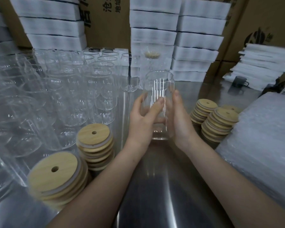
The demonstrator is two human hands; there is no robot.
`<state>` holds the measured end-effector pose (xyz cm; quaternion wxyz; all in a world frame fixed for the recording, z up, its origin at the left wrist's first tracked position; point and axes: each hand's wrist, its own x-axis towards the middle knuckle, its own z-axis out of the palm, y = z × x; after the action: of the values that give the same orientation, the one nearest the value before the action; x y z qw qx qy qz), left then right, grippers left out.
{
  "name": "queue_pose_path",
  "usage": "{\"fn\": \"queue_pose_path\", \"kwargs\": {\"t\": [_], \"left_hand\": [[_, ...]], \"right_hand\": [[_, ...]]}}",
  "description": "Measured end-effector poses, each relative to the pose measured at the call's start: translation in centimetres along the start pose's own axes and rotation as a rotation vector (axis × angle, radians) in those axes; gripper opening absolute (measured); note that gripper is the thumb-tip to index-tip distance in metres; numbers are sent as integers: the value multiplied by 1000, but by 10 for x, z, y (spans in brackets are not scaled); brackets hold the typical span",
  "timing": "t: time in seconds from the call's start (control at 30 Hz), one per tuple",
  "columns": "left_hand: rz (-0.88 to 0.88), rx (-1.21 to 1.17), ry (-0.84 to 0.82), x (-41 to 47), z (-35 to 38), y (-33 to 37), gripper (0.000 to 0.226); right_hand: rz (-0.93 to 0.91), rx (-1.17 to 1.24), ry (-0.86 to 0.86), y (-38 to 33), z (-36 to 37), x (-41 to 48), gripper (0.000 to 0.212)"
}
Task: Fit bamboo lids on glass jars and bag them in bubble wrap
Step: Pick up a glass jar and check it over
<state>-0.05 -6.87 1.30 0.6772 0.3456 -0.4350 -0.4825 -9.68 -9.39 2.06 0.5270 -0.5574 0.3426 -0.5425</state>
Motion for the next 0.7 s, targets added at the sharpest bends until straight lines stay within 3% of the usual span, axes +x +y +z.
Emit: {"fn": "queue_pose_path", "kwargs": {"t": [0.1, 0.23, 0.33, 0.47, 0.6, 0.7], "left_hand": [[-108, -95, -9, 1, -3, -3, 73], [-155, -78, -51, 1, -6, -5, 69], [-115, -14, -64, 1, -6, -5, 69], [58, 62, 16, -3, -1, 4, 48], [102, 164, 99, -4, 3, 8, 43], [15, 199, 73, -8, 8, 10, 63]], "right_hand": [[112, 118, -36, 0, 0, 2, 44], [171, 180, -62, 2, -4, 5, 43], [175, 245, -57, 1, -6, 4, 47], [171, 302, -12, 0, -1, 4, 47], [33, 32, 149, 6, 4, 2, 60], [-81, -122, 196, 6, 11, -4, 77]]}}
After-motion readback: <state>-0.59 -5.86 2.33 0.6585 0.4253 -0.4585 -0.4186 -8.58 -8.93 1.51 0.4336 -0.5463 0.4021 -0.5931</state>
